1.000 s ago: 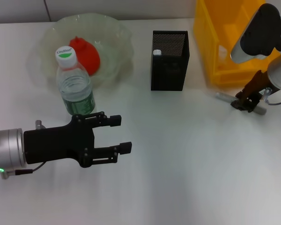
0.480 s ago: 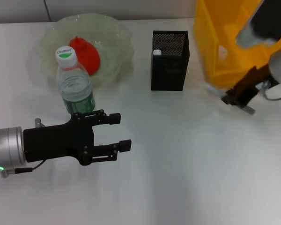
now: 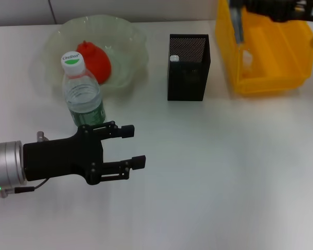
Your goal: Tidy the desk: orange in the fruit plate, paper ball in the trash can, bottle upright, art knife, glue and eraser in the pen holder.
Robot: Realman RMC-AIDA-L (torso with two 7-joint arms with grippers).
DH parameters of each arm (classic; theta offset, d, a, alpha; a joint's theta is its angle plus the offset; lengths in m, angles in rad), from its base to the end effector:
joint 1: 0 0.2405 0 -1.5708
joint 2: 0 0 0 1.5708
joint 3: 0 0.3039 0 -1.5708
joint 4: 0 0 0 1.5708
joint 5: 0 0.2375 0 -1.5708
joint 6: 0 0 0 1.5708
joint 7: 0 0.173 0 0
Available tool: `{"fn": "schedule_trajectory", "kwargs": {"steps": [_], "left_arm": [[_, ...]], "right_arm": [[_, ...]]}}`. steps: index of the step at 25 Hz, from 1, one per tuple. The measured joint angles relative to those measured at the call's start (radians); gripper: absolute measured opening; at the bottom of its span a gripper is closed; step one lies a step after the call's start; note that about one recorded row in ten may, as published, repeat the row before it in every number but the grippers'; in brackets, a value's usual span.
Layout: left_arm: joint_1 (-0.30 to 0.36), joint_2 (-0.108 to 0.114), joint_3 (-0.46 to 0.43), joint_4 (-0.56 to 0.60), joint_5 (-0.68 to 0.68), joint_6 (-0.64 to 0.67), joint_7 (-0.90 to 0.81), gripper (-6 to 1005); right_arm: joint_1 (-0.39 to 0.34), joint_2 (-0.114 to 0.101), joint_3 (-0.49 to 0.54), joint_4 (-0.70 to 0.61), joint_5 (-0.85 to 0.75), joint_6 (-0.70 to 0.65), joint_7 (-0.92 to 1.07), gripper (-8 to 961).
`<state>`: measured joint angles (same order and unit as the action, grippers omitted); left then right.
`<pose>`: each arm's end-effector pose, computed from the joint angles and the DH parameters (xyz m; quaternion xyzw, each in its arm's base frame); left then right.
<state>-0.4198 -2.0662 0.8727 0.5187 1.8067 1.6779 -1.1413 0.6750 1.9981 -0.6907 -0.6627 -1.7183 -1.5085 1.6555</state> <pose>-0.3111 0.3184 -0.0749 -0.9369 -0.1590 -0.3040 0.0669 0.2289 0.4601 0.0211 -0.8823 0.2524 0.3662 0.1540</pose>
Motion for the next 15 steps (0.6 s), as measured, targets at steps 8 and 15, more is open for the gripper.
{"fn": "schedule_trajectory", "kwargs": {"steps": [8,15], "left_arm": [[0.009,0.0,-0.001,0.0,-0.036,0.011,0.004,755],[0.022,0.002,-0.003,0.001,-0.047,0.019,0.012,755]], "right_arm": [[0.06,0.086,-0.046,0.327,0.225,0.314,-0.675,171],[0.093,0.085,-0.117,0.387,0.234,0.435,-0.645,240]]}}
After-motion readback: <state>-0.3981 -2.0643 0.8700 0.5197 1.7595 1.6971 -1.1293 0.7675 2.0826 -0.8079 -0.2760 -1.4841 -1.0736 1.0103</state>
